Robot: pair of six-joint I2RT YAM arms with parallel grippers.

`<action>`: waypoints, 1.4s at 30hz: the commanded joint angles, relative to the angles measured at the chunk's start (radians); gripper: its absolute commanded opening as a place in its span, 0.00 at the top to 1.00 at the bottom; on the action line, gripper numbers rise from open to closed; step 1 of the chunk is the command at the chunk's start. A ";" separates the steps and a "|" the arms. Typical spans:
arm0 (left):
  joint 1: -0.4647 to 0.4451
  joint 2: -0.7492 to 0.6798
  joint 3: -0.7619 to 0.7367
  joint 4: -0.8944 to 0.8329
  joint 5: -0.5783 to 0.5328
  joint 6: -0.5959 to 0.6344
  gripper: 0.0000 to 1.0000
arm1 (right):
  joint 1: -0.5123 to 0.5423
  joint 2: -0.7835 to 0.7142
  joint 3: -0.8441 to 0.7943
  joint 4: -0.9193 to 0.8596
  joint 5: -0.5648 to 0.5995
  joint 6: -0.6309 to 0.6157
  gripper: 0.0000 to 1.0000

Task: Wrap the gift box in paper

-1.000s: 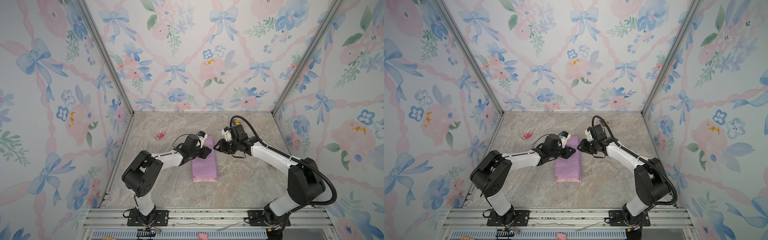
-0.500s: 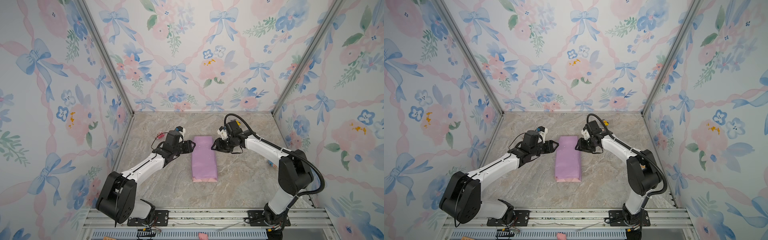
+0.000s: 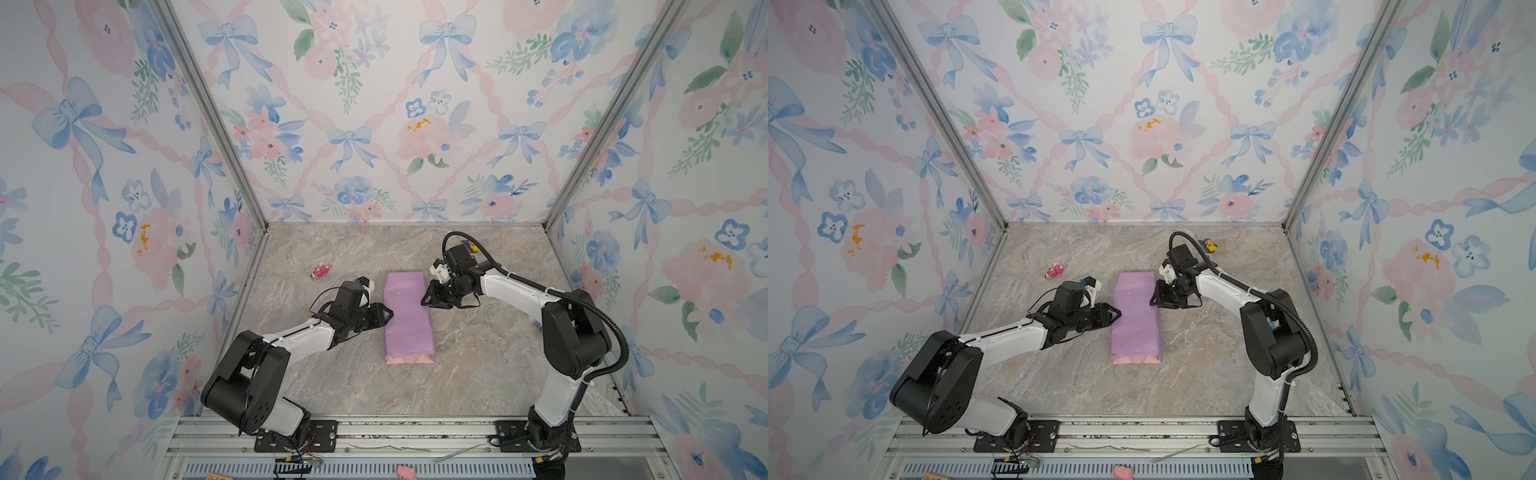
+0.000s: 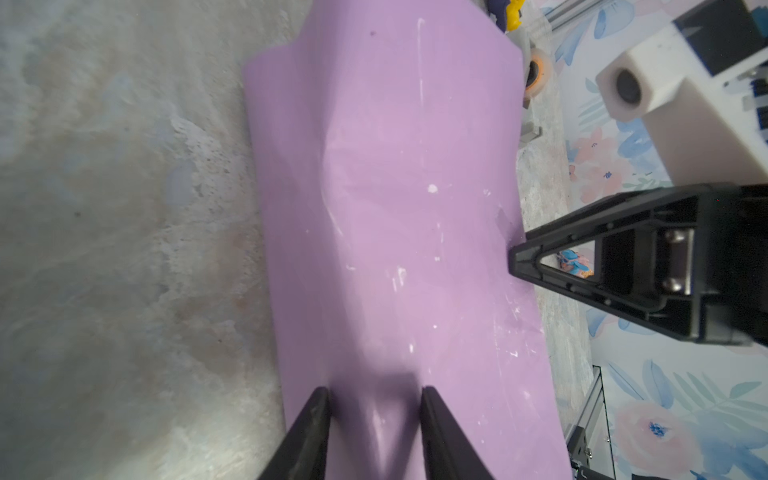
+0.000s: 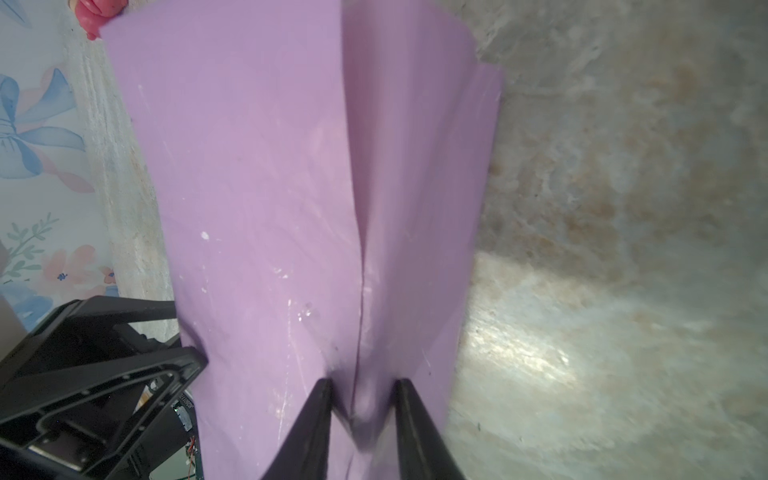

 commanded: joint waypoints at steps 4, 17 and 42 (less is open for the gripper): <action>-0.041 0.069 0.046 0.098 0.000 0.010 0.64 | -0.034 0.007 -0.022 0.030 -0.002 0.002 0.73; -0.117 -0.106 0.103 0.033 -0.197 0.491 0.48 | -0.103 -0.337 -0.189 0.045 0.070 -0.157 0.52; -0.287 0.111 0.264 -0.167 -0.319 1.221 0.31 | 0.007 -0.468 -0.505 0.210 0.107 -0.198 0.46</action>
